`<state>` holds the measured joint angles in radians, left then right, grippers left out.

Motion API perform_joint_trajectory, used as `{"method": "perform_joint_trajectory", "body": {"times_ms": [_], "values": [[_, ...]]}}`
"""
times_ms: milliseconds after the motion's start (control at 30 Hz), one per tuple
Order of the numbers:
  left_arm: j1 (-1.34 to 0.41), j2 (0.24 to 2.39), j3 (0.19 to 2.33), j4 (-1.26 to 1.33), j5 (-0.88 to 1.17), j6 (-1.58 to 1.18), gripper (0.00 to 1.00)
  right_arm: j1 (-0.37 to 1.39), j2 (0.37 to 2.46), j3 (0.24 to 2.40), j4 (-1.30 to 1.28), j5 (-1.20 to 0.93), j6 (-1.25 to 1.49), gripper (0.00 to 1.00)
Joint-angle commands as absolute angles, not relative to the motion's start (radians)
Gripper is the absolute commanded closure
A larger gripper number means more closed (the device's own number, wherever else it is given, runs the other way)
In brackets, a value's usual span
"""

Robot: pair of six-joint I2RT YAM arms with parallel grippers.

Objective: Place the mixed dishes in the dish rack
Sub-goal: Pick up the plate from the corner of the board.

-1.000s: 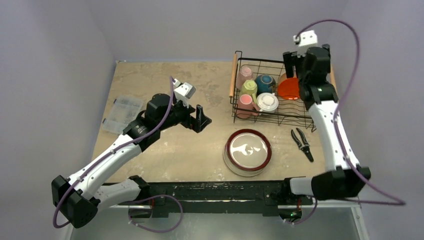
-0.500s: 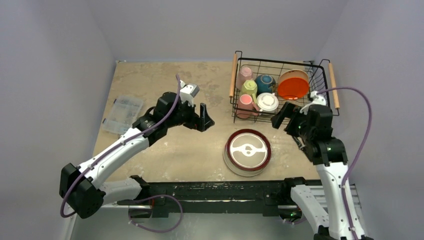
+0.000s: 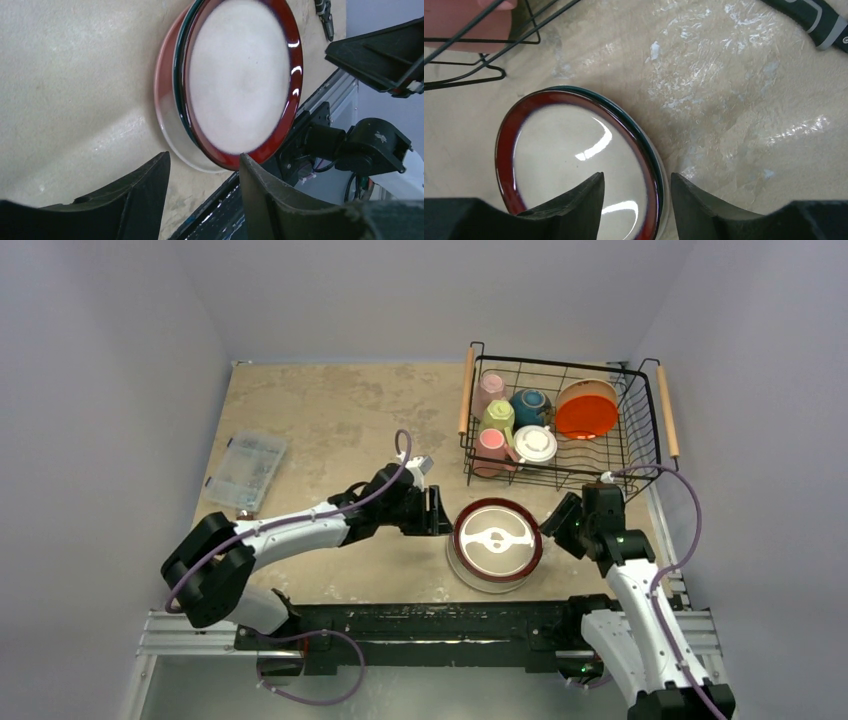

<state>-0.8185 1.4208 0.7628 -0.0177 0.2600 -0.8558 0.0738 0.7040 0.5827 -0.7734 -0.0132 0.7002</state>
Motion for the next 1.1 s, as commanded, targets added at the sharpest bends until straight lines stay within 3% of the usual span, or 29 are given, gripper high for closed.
{"method": "perform_joint_trajectory", "body": {"times_ms": [0, 200, 300, 400, 533, 700, 767, 833, 900, 967, 1067], "values": [[-0.863, 1.461, 0.849, 0.013, 0.152, -0.864, 0.49, 0.076, 0.770, 0.535, -0.632, -0.016, 0.731, 0.48], [-0.885, 1.564, 0.901, 0.030, 0.158, -0.850, 0.61, 0.075, 0.815, 0.496, -0.575, -0.010, 0.732, 0.48], [-0.896, 1.613, 0.941, 0.016, 0.150, -0.829, 0.67, 0.075, 0.828, 0.462, -0.537, -0.025, 0.725, 0.56], [-0.911, 1.636, 0.972, -0.034, 0.113, -0.806, 0.68, 0.076, 0.851, 0.446, -0.514, -0.047, 0.712, 0.68], [-0.927, 1.653, 0.990, -0.073, 0.076, -0.786, 0.68, 0.075, 0.860, 0.437, -0.489, -0.076, 0.702, 0.70], [-0.932, 1.660, 0.972, -0.069, 0.063, -0.803, 0.66, 0.076, 0.842, 0.459, -0.515, -0.092, 0.694, 0.87], [-0.934, 1.650, 0.960, -0.059, 0.060, -0.804, 0.66, 0.076, 0.810, 0.475, -0.534, -0.103, 0.693, 0.88], [-0.934, 1.642, 0.948, -0.052, 0.057, -0.798, 0.65, 0.077, 0.775, 0.500, -0.562, -0.103, 0.690, 0.84], [-0.934, 1.641, 0.948, -0.057, 0.057, -0.788, 0.65, 0.075, 0.743, 0.528, -0.585, -0.111, 0.674, 0.64], [-0.934, 1.647, 0.950, -0.058, 0.060, -0.785, 0.65, 0.076, 0.725, 0.540, -0.592, -0.123, 0.665, 0.50], [-0.934, 1.662, 0.948, -0.047, 0.076, -0.784, 0.69, 0.076, 0.726, 0.535, -0.588, -0.135, 0.658, 0.45]]}}
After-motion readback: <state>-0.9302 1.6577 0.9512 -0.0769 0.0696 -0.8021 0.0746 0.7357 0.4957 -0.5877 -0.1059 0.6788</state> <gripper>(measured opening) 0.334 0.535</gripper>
